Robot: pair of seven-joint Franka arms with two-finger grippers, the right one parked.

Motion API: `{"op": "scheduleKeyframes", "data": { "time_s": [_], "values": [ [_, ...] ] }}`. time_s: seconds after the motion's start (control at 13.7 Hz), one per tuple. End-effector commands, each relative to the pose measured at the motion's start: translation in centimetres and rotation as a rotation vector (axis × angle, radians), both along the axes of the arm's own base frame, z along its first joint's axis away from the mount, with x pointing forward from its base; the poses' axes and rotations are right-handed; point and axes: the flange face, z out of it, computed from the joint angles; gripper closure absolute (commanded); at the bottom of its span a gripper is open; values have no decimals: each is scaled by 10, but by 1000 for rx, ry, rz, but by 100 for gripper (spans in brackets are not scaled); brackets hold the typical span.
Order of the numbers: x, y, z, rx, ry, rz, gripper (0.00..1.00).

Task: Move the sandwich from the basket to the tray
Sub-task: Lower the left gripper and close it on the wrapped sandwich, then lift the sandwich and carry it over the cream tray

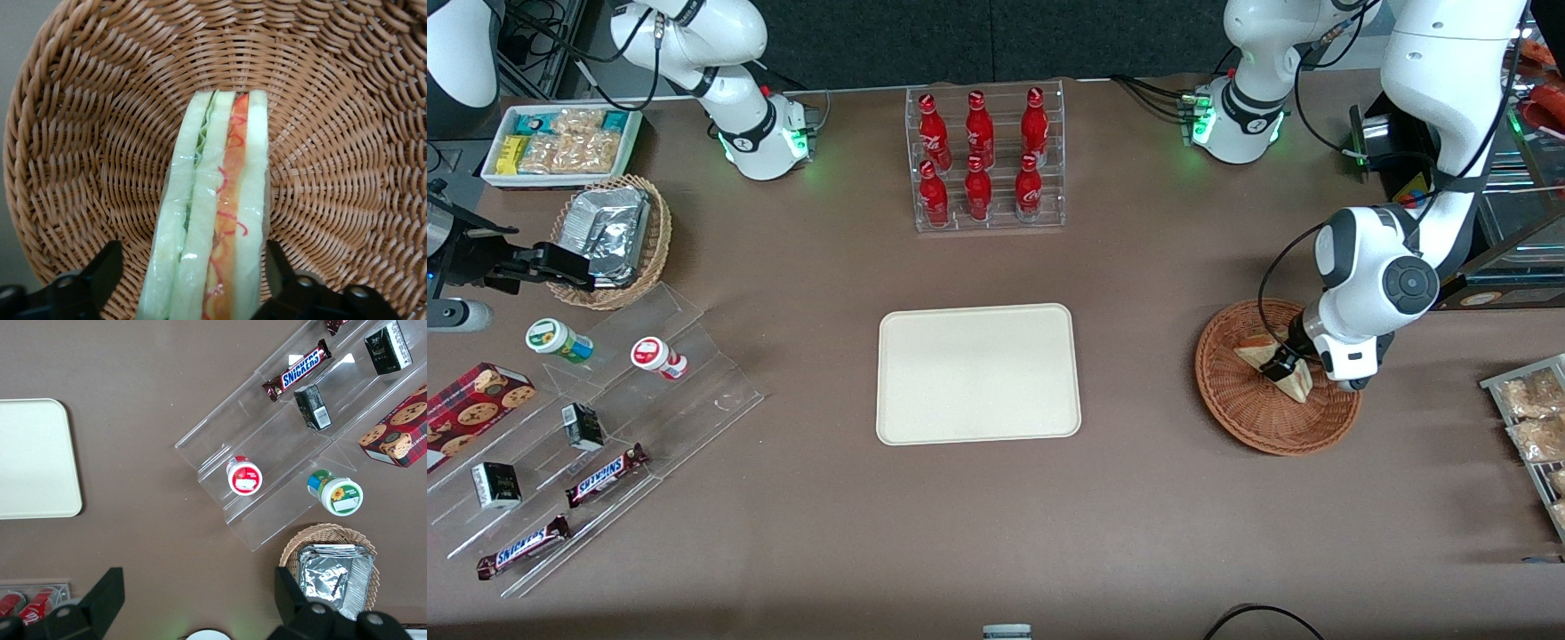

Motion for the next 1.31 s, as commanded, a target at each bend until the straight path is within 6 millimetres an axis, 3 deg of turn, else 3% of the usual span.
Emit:
{"op": "scheduleKeyframes", "data": {
  "time_s": [0.0, 0.07, 0.29, 0.44, 0.58, 0.73, 0.95, 1.09, 1.24],
  "values": [
    [-1, -3, 3, 9, -17, 3, 79],
    [1, -4, 10, 10, -25, -1, 89],
    [19, -16, 57, 15, -38, -31, 94],
    [45, -52, 112, 14, 19, -86, 94],
    [63, -100, 161, 11, 89, -154, 92],
    [63, -158, 185, 8, 102, -231, 90],
    [45, -253, 182, 13, 88, -363, 90],
    [29, -326, 165, 13, 92, -475, 90],
    [17, -375, 146, 48, 75, -575, 90]
  ]
}}
